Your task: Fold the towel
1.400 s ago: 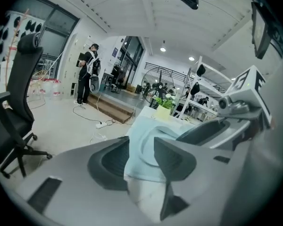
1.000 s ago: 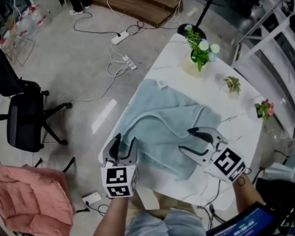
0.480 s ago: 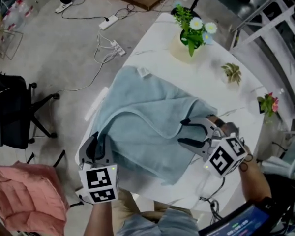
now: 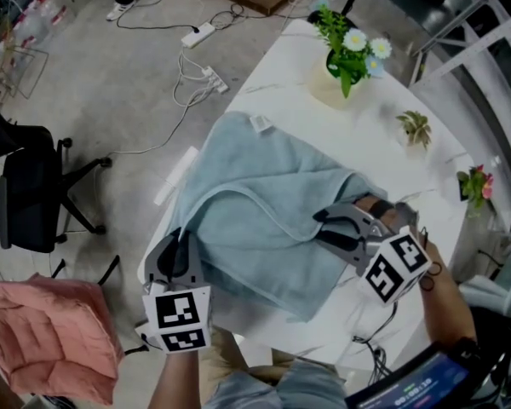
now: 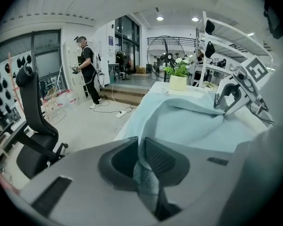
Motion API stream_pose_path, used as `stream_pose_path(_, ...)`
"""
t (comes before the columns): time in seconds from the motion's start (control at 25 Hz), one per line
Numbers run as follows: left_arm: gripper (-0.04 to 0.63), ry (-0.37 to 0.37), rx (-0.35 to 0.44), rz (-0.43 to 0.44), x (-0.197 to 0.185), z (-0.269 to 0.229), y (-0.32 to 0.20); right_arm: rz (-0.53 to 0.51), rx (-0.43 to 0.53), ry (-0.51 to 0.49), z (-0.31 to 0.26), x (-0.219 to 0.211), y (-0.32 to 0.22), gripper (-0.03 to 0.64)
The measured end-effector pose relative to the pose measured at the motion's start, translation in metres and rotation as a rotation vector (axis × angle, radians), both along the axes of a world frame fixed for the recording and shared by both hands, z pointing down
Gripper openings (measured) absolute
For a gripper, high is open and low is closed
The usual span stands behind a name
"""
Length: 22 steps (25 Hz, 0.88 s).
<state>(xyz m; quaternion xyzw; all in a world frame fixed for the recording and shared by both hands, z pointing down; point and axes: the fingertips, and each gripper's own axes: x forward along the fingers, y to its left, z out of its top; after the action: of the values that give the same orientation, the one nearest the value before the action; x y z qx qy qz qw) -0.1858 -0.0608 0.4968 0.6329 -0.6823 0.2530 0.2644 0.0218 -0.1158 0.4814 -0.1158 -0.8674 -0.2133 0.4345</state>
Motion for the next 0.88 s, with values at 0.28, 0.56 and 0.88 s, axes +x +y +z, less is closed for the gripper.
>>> stream_pose_path(0.28, 0.066, 0.021, 0.018, -0.017, 0.001, -0.002, 0.001, 0.055, -0.108, -0.089, -0.021, -0.004, -0.001, 0.061)
stream_pose_path(0.56, 0.069, 0.022, 0.024, -0.022, 0.003, -0.003, 0.003, 0.068, -0.184, -0.121, -0.034, -0.010, 0.003, 0.038)
stream_pose_path(0.88, 0.046, 0.011, 0.051, -0.043, 0.001, -0.014, 0.006, 0.183, -0.174, -0.205, -0.062, -0.010, -0.019, 0.025)
